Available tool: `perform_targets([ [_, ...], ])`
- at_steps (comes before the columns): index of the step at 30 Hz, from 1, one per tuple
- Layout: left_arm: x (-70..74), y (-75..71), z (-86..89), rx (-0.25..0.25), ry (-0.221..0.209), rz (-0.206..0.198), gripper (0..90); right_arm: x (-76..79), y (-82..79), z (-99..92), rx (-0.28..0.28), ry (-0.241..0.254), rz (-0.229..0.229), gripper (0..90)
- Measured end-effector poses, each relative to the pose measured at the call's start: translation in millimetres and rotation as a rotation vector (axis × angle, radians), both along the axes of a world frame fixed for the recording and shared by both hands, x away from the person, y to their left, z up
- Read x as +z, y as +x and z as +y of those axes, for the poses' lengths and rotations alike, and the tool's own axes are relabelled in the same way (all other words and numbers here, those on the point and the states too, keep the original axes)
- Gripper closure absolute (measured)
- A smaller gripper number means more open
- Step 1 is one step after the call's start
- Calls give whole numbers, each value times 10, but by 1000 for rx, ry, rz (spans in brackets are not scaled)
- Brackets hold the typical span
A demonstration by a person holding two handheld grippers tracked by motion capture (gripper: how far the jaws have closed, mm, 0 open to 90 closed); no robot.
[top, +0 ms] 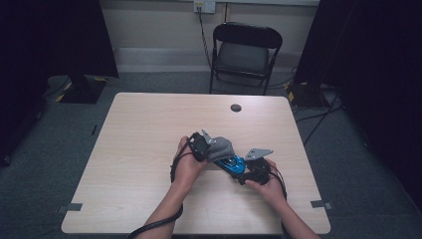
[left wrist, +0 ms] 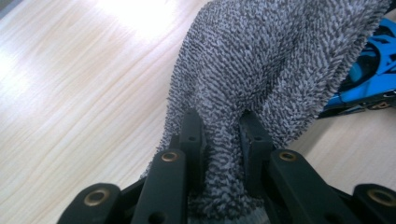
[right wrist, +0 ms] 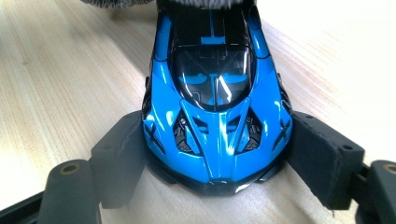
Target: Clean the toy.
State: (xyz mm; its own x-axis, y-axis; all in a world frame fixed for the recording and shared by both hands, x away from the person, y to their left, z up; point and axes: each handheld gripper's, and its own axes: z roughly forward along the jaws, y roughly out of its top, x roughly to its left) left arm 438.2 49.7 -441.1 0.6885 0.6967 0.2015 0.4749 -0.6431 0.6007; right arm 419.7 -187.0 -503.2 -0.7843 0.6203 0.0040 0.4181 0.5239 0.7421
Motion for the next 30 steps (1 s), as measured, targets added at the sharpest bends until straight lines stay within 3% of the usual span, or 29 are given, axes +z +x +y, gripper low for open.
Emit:
perform_targets([
  [10, 34, 32, 70, 29, 5, -15, 753, 0, 0, 0, 0, 0, 0, 232],
  [30, -31, 84, 302, 92, -7, 13, 753, 0, 0, 0, 0, 0, 0, 232],
])
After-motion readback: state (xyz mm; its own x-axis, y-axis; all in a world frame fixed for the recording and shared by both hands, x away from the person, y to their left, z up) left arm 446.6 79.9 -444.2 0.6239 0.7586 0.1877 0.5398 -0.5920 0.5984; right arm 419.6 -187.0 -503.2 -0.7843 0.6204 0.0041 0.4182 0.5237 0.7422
